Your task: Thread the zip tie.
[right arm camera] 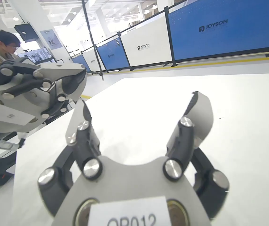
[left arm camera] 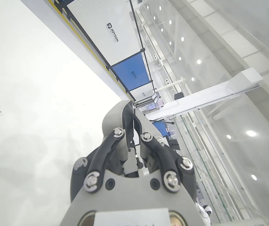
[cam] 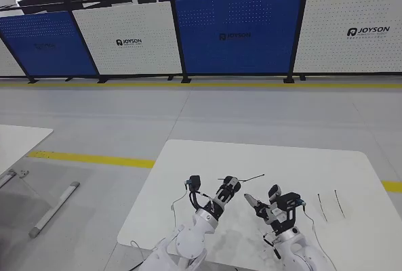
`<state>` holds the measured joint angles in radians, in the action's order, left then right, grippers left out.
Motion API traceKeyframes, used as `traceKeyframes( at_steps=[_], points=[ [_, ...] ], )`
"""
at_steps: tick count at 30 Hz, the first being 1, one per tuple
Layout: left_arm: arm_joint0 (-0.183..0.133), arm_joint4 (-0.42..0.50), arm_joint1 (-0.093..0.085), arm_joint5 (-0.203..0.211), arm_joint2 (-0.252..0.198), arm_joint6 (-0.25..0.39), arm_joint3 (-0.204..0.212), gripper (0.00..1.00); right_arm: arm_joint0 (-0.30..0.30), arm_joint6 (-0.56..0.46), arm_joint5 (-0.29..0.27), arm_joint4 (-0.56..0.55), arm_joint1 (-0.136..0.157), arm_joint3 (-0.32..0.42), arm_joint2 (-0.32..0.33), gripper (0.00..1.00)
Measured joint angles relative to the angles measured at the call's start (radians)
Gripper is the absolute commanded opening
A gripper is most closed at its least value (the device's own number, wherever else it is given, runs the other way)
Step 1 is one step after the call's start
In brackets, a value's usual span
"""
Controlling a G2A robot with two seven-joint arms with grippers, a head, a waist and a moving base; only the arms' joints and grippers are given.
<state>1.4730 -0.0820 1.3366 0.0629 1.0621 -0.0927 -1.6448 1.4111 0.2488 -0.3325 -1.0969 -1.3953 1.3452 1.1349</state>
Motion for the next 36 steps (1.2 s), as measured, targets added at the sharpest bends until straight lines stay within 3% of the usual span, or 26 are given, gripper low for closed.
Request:
traceKeyframes(
  at_steps=[4,6,12,15,20,26,29,36],
  points=[
    [0.001,0.02,0.001,-0.005,0.003,-0.002,-0.004,0.0,0.005,0.003,0.036,-0.03,0.001,0.013,0.003,1.0],
    [0.0,0.095,0.004,-0.023,0.014,0.008,-0.015,0.0,0.007,0.004,0.044,-0.058,0.005,0.017,0.009,1.0],
    [0.0,0.298,0.004,-0.1,0.054,0.105,-0.056,0.0,-0.024,0.011,-0.009,-0.182,0.023,-0.015,0.024,1.0],
    [0.005,0.298,0.002,-0.112,0.062,0.113,-0.077,0.0,-0.03,0.014,-0.008,-0.141,0.024,-0.018,0.007,1.0],
    [0.005,0.296,0.002,-0.11,0.062,0.111,-0.076,0.0,-0.028,0.014,-0.005,-0.144,0.024,-0.017,0.009,1.0],
    [-0.021,0.284,0.011,-0.094,0.03,0.051,-0.026,0.0,-0.051,-0.013,-0.005,-0.063,0.015,-0.033,-0.01,1.0],
    [-0.039,0.283,0.018,-0.082,0.006,0.036,0.006,0.0,-0.071,-0.057,0.02,-0.017,0.007,-0.05,-0.028,1.0],
    [-0.04,0.284,0.018,-0.079,0.005,0.036,0.009,0.0,-0.066,-0.054,0.039,-0.021,0.007,-0.038,-0.026,1.0]
  ],
)
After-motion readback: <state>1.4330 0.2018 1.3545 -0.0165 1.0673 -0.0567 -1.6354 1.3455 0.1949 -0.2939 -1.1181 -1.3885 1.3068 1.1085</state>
